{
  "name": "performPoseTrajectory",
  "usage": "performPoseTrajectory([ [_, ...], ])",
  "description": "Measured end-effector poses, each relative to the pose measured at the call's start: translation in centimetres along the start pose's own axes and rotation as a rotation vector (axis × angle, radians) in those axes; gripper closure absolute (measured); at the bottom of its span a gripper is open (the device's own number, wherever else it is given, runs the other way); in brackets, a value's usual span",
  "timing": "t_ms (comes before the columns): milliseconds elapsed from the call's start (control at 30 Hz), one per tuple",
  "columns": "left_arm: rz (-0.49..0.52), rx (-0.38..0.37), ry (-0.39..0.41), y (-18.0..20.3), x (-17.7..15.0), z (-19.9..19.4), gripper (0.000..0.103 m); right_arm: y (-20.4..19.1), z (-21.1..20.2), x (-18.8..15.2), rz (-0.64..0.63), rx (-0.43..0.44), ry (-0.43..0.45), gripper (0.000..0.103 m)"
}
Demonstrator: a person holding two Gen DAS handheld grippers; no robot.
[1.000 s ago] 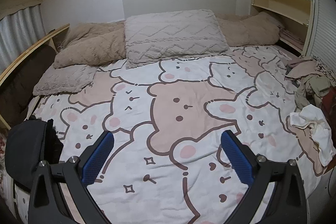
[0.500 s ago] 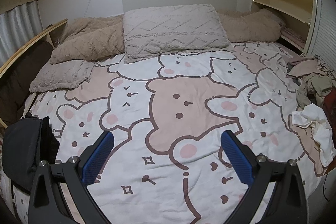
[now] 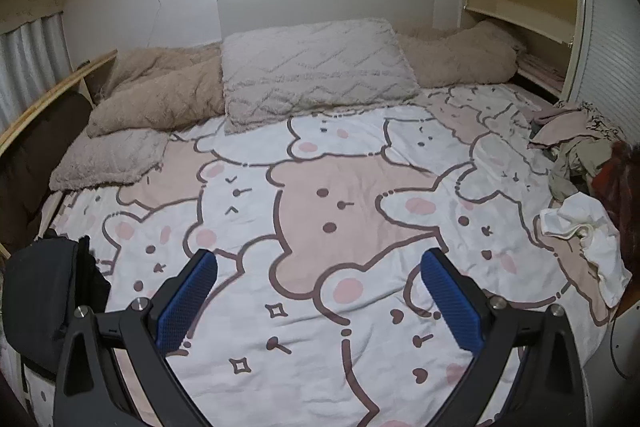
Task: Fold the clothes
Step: 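Reach the right tool into the clothes pile and grasp the red plaid scarf, then lift the scarf with the right tool and drop it flat on the duvet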
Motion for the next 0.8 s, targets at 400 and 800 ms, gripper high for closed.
performPoseTrajectory([
  [400, -0.060, 0.042, 0.108, -5.3, -0.4, -5.5, 0.001, -29.3, -11.1, -6.1, -0.026, 0.790, -0.142, 0.090],
  [800, -0.263, 0.312, 0.312, -18.7, -2.1, -15.1, 0.001, -56.9, -37.2, -14.6, -0.384, 1.472, -0.126, 0.090],
])
Point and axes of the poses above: each gripper's, at about its wrist camera, not at the fingertips, and z roughly the way its jaws point, y to its right, x to its top, the point moved 9 cm from there along z, roughly the way its jaws point
